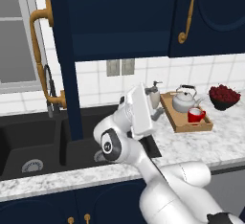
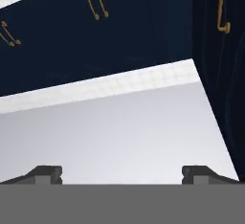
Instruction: Pick the kettle from the counter and place it on the tray. Then pick the mug from the cabinet and place it on the tray. Then close the cabinet doors.
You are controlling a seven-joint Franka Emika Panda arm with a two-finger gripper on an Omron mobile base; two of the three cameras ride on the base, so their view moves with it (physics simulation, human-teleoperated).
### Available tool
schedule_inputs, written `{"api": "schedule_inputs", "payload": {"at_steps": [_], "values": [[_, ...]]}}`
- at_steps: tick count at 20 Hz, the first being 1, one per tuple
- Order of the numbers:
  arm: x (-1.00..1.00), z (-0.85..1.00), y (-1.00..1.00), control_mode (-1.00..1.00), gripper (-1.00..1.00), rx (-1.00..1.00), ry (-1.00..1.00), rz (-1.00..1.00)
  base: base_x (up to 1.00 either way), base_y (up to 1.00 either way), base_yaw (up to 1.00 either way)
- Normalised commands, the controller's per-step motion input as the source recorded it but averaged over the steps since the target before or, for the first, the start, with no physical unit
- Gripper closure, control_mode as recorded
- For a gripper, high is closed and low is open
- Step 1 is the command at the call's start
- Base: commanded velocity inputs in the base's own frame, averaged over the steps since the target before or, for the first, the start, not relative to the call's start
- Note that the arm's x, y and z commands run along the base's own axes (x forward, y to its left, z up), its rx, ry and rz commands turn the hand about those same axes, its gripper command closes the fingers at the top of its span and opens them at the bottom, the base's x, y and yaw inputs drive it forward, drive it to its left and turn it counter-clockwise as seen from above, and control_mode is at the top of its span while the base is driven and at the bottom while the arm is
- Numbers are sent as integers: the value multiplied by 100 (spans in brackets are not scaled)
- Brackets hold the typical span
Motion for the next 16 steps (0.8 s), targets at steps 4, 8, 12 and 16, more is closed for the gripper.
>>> {"api": "schedule_inputs", "payload": {"at_steps": [4,8,12,16], "values": [[7,-4,58,-100,-100,-17,32,-18,0,0,0],[0,0,56,-100,-100,-6,32,-20,0,0,0],[0,0,63,-100,-100,-6,36,-12,0,0,0],[17,-7,59,-100,-100,-10,36,-1,0,0,0]]}}
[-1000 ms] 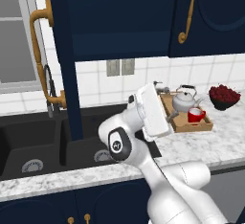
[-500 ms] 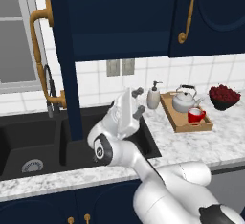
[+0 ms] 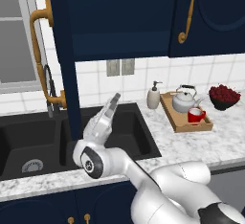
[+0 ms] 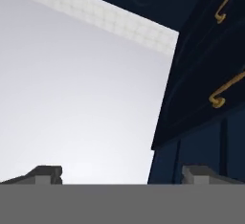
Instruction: Pick the kettle from the counter and place it on the tray. Then pick the mug from the cabinet and place it on the tray. Then close the cabinet doors.
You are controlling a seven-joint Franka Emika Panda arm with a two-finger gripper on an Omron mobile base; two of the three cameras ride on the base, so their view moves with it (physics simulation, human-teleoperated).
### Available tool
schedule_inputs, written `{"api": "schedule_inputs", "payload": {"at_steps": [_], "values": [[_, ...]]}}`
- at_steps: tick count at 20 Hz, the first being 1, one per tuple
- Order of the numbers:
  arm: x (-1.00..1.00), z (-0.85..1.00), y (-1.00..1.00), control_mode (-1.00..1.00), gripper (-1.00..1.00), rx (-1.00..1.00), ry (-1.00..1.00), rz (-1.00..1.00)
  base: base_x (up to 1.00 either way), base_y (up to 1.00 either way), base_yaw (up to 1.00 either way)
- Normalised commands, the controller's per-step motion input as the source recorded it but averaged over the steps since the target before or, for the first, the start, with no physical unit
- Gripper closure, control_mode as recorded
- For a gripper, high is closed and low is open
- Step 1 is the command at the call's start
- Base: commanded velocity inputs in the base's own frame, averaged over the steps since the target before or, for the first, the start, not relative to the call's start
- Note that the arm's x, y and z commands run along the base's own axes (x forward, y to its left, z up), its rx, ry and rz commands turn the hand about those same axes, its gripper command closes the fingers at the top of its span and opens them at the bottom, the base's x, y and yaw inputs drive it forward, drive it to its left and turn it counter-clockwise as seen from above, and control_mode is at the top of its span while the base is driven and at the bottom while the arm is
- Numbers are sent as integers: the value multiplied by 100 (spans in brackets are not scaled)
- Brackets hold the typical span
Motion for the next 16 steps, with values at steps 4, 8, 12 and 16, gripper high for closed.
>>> {"api": "schedule_inputs", "payload": {"at_steps": [4,8,12,16], "values": [[27,-15,44,-100,-100,-10,34,0,0,0,0],[33,-33,43,-100,-100,-9,36,0,0,0,0],[23,-53,50,-100,-100,-13,27,0,0,0,0],[20,-35,56,-100,-100,-9,27,0,0,0,0]]}}
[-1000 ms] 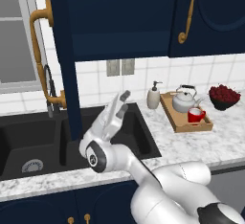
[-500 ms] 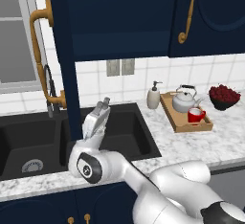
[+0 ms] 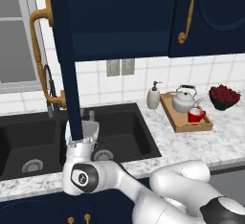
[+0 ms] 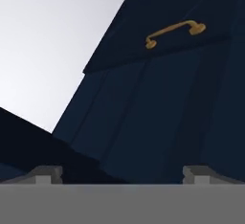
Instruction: Pick the kettle from the counter and place it on the tray. Then pick the mug from the cabinet and place it on the tray. Then close the cabinet doors.
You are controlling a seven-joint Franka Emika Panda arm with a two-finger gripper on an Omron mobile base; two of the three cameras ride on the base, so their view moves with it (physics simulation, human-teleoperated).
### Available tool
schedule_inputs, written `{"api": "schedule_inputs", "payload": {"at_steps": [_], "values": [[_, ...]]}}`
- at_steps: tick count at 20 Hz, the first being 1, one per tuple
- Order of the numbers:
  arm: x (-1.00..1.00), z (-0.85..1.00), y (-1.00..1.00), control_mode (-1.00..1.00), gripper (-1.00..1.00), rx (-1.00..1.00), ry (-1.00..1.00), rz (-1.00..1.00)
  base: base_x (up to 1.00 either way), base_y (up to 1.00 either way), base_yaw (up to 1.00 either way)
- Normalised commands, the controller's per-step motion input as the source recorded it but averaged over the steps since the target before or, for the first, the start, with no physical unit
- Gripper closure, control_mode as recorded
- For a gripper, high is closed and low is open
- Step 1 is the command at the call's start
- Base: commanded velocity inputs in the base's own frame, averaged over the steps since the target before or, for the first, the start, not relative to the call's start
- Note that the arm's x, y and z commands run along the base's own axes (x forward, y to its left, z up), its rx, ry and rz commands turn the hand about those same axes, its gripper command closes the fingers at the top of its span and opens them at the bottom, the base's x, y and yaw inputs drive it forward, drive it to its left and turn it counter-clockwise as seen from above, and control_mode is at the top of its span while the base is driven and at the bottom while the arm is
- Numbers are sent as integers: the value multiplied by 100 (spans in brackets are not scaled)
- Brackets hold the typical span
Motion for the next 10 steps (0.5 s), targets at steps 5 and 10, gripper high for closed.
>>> {"api": "schedule_inputs", "payload": {"at_steps": [5,10], "values": [[22,-21,64,-100,-100,-5,34,-3,0,0,0],[26,-24,54,-100,-100,-4,35,-4,0,0,0]]}}
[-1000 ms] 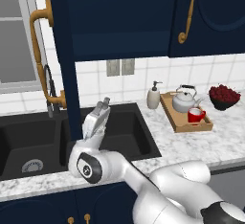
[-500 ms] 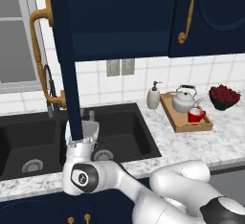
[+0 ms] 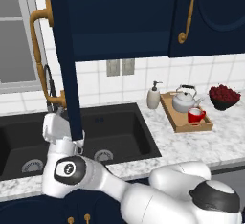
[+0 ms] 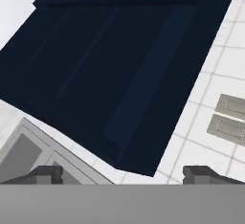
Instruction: Pick the kettle from the counter and place it on the tray. Then pick the mug from the cabinet and place it on the tray. Then close the cabinet doors.
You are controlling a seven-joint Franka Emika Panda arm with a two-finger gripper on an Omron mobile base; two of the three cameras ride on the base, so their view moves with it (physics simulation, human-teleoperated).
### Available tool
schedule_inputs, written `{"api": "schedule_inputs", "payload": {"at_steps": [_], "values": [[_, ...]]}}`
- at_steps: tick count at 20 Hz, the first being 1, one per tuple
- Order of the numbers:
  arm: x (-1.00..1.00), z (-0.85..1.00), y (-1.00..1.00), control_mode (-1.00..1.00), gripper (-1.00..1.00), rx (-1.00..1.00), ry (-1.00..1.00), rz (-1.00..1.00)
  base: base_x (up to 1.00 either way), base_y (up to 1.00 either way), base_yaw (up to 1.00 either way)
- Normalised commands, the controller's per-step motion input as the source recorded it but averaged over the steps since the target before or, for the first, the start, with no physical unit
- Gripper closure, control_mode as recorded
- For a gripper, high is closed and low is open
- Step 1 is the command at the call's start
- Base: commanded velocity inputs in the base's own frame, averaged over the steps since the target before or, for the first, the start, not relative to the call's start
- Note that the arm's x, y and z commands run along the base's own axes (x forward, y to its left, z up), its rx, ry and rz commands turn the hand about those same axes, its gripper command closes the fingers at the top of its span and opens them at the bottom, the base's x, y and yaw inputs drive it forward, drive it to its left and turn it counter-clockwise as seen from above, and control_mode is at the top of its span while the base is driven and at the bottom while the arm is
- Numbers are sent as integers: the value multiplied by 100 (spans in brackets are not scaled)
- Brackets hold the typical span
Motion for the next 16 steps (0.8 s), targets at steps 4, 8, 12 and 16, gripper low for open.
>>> {"api": "schedule_inputs", "payload": {"at_steps": [4,8,12,16], "values": [[7,-2,49,-100,-100,-1,23,-6,0,0,0],[-12,25,36,-100,-100,0,10,-14,0,0,0],[-20,36,24,-100,-100,0,5,-14,0,0,0],[-22,40,10,-100,-100,1,0,-19,0,0,0]]}}
